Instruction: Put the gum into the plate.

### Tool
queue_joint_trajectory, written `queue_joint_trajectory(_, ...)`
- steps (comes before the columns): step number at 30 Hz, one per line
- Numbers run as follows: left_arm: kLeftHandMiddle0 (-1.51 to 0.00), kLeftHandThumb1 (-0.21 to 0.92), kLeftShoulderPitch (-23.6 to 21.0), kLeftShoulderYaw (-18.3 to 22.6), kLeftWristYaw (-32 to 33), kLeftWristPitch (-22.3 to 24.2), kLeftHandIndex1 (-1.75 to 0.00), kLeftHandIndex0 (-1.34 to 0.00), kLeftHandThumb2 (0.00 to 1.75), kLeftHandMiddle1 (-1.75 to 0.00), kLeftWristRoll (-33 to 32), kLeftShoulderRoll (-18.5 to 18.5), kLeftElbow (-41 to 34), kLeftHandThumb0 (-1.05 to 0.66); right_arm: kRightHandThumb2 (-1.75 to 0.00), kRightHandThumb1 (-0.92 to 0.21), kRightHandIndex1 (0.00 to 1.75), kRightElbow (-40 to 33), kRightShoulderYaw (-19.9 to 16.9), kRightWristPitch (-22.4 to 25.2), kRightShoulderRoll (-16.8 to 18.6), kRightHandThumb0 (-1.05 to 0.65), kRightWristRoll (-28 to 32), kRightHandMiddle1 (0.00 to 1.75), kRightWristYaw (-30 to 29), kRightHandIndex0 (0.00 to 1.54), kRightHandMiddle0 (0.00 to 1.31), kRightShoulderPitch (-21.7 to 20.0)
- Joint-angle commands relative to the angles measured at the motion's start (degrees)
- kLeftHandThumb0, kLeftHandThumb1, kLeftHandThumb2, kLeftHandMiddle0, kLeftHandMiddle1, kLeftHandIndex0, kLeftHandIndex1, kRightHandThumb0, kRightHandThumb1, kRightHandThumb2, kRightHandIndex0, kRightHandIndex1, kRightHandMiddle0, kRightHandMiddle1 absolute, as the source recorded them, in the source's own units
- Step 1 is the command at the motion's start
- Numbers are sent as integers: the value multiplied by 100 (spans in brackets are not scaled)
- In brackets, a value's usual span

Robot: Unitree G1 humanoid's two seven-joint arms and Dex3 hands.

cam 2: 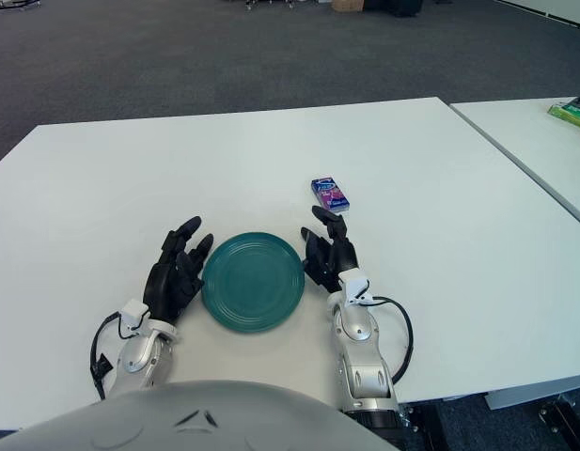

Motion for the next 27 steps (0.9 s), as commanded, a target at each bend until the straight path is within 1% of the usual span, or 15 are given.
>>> queue_joint_trajectory(1,-53,92,13,-38,29,182,-70,-17,102,-1,-14,-141,185,-95,-81,-92,4,-79,-293,549,-95,-64,185,72,14,67,5,-419)
queue_joint_trajectory(4,-53,92,8,-47,13,190,-70,-17,102,-1,-41,-150,181,-95,-78,-92,5,69,-620,790,-227,-63,329,72,1,69,8,-1013)
queue_joint_trajectory(5,-53,92,4,-53,10,190,-70,-17,102,-1,-44,-153,184,-95,-77,-92,5,41,-669,819,-258,-63,306,72,-31,69,9,-1117)
queue_joint_trajectory(7,-54,92,-1,-61,11,188,-70,-18,102,-1,-45,-153,188,-95,-75,-92,6,-25,-695,859,-273,-62,258,73,-59,70,11,-1176)
queue_joint_trajectory(9,-54,92,-8,-72,27,184,-70,-18,102,-1,-25,-148,195,-94,-74,-92,6,-12,-748,875,-376,-61,154,74,-107,70,12,-1355)
queue_joint_trajectory(11,-54,92,-14,-81,40,180,-70,-18,102,-1,-14,-149,205,-94,-73,-92,6,11,-777,882,-427,-61,119,74,-125,70,13,-1441)
queue_joint_trajectory(14,-54,92,-28,-96,65,177,-70,-18,102,-1,19,-156,232,-94,-69,-92,4,-132,-799,1168,-688,-59,-191,75,-251,68,14,-1812)
queue_joint_trajectory(15,-54,92,-32,-100,77,176,-70,-18,102,-1,33,-160,240,-94,-68,-92,4,-157,-786,1306,-811,-58,-346,75,-283,67,13,-1988)
queue_joint_trajectory(17,-53,92,-35,-106,89,167,-70,-18,102,-1,41,-165,249,-95,-65,-92,3,-182,-735,1506,-976,-57,-588,75,-309,66,13,-2194)
queue_joint_trajectory(20,-52,92,-47,-118,99,125,-70,-18,102,0,47,-176,279,-95,-64,-92,1,-195,-609,1771,-1211,-57,-965,74,-293,62,11,-2383)
queue_joint_trajectory(22,-52,92,-50,-128,101,68,-70,-17,101,0,63,-172,300,-95,-65,-92,0,-243,-473,2100,-1450,-57,-1295,74,-200,58,9,-2652)
queue_joint_trajectory(23,-52,92,-48,-132,98,49,-70,-17,101,0,65,-167,304,-95,-65,-92,0,-282,-392,2340,-1565,-57,-1463,74,-127,57,9,-2911)
queue_joint_trajectory(25,-51,92,-67,-134,100,29,-70,-17,101,0,69,-161,324,-95,-66,-92,0,-207,-222,2641,-1733,-57,-1742,73,-28,53,8,-3324)
queue_joint_trajectory(26,-51,92,-72,-136,104,21,-70,-17,101,0,73,-157,331,-95,-67,-92,0,-141,-138,2736,-1794,-57,-1864,73,7,49,8,-3472)
queue_joint_trajectory(27,-51,92,-75,-141,109,6,-70,-17,100,0,83,-151,337,-95,-67,-92,0,32,4,2725,-1929,-57,-2033,73,66,47,8,-3565)
